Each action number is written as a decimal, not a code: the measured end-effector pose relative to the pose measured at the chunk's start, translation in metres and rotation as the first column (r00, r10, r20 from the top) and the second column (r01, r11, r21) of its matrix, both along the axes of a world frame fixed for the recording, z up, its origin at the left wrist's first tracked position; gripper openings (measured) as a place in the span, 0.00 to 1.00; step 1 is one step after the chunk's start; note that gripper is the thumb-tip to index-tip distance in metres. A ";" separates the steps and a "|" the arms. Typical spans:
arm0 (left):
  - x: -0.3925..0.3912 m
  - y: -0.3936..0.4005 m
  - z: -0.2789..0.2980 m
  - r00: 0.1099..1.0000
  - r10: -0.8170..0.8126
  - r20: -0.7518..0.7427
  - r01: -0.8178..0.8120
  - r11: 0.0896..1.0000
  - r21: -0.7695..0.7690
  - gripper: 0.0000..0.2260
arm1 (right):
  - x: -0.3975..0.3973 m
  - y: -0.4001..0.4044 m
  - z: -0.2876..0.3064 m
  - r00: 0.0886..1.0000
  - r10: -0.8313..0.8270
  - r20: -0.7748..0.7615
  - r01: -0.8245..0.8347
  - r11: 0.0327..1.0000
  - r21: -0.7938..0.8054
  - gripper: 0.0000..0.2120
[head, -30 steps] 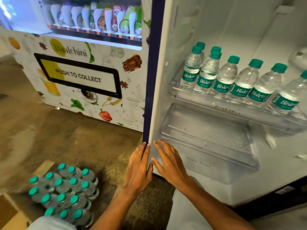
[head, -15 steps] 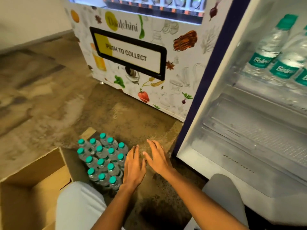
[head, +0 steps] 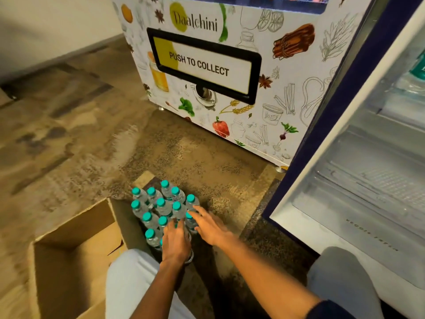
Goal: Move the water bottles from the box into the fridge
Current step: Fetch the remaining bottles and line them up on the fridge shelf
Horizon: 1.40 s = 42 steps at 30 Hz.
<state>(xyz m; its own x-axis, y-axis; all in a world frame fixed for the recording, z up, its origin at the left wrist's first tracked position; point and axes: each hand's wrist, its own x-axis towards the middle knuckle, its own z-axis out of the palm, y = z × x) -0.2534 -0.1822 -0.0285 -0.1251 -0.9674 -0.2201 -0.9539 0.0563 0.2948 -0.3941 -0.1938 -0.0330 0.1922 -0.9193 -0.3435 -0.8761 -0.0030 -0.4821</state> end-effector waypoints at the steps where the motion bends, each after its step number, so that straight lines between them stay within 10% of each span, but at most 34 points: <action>1: 0.003 -0.003 -0.002 1.000 -0.019 0.010 0.019 1.000 0.007 0.24 | 0.002 -0.004 0.000 0.997 0.050 -0.056 -0.050 0.999 0.005 0.33; 6: 0.013 -0.011 -0.012 0.997 -0.072 0.009 0.071 0.996 0.059 0.22 | 0.012 -0.007 0.001 0.966 0.161 -0.202 -0.162 0.987 0.015 0.39; 11: 0.010 -0.011 -0.015 0.995 -0.099 0.020 0.098 0.994 0.050 0.20 | 0.007 0.001 0.000 0.961 0.159 -0.225 -0.183 0.979 -0.088 0.21; 27: -0.018 -0.017 0.000 0.950 -0.268 0.161 0.263 0.963 0.053 0.20 | -0.071 0.047 -0.011 0.931 -0.358 0.078 0.348 0.931 0.112 0.18; 42: -0.111 -0.026 0.083 0.764 -0.642 -0.064 0.645 0.764 0.024 0.14 | -0.169 0.062 0.087 0.913 -0.395 0.103 0.397 0.918 0.002 0.09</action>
<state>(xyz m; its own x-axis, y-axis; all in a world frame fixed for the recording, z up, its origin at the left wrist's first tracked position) -0.3645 -0.2080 0.0540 -0.7266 -0.6457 -0.2349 -0.6824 0.6381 0.3566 -0.5630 -0.1314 0.0536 -0.1564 -0.9332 -0.3236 -0.7554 0.3241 -0.5695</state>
